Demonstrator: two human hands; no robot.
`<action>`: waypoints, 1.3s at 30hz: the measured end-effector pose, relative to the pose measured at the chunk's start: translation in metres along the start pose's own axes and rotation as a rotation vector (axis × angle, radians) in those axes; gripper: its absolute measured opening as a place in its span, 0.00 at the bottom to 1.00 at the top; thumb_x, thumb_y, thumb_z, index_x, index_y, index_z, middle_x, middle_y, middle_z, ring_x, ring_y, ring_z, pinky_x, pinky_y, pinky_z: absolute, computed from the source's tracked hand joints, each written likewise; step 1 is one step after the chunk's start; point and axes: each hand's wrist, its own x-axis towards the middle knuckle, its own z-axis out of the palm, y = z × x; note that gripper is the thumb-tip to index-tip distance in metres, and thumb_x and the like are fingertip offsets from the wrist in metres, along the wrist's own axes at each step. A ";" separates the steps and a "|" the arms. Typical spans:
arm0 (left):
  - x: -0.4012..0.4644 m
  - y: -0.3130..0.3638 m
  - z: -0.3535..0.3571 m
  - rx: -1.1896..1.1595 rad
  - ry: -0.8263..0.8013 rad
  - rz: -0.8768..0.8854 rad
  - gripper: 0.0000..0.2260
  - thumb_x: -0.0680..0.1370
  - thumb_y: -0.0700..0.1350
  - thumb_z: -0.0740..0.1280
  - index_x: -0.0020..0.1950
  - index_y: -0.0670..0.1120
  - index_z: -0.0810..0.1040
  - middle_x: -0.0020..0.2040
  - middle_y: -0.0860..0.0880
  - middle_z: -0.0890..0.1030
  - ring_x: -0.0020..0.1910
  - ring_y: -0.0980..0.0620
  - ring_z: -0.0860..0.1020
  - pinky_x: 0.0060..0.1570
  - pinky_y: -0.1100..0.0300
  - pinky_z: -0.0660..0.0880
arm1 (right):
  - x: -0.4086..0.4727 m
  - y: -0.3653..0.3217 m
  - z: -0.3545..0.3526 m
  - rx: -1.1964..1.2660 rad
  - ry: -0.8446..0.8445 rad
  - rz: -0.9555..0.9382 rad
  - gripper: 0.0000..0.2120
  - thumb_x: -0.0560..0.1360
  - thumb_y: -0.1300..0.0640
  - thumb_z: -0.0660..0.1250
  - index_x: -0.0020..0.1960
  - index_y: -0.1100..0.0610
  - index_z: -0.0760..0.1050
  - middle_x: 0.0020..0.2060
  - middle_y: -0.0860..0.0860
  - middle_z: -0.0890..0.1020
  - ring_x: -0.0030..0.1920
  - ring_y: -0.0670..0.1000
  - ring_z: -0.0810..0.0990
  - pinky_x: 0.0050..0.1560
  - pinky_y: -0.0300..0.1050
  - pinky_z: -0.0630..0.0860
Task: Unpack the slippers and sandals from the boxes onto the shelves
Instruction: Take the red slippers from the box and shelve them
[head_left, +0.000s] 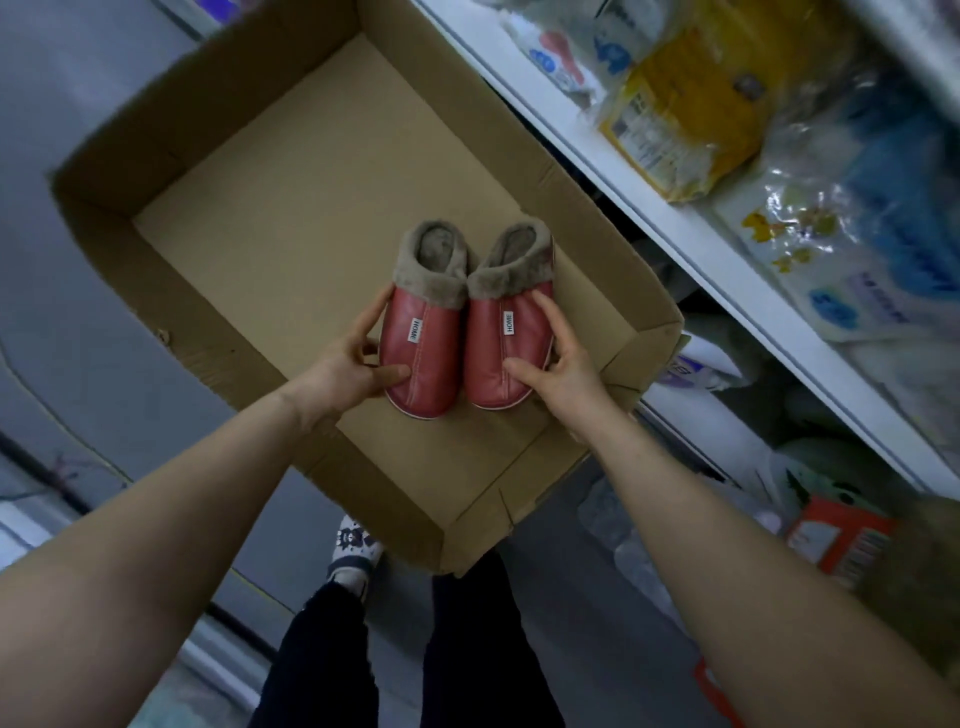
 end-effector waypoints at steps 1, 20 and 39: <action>-0.009 0.003 0.000 0.000 -0.019 0.009 0.41 0.74 0.33 0.69 0.75 0.66 0.56 0.59 0.42 0.74 0.57 0.45 0.78 0.48 0.54 0.81 | -0.012 -0.006 0.000 0.008 0.022 -0.006 0.38 0.73 0.66 0.73 0.75 0.43 0.62 0.66 0.45 0.74 0.65 0.45 0.76 0.67 0.51 0.74; -0.260 0.134 0.083 0.442 -0.539 0.478 0.41 0.73 0.35 0.72 0.76 0.63 0.57 0.59 0.39 0.74 0.57 0.45 0.77 0.48 0.56 0.81 | -0.404 -0.084 -0.005 0.059 0.676 -0.236 0.28 0.75 0.63 0.72 0.72 0.52 0.69 0.63 0.47 0.76 0.55 0.35 0.79 0.58 0.39 0.78; -0.418 0.142 0.437 0.607 -1.129 0.733 0.39 0.73 0.38 0.72 0.76 0.61 0.57 0.61 0.47 0.74 0.59 0.45 0.77 0.54 0.46 0.79 | -0.731 0.021 -0.104 0.224 1.322 -0.265 0.26 0.76 0.58 0.72 0.69 0.42 0.70 0.64 0.44 0.76 0.58 0.48 0.82 0.57 0.54 0.81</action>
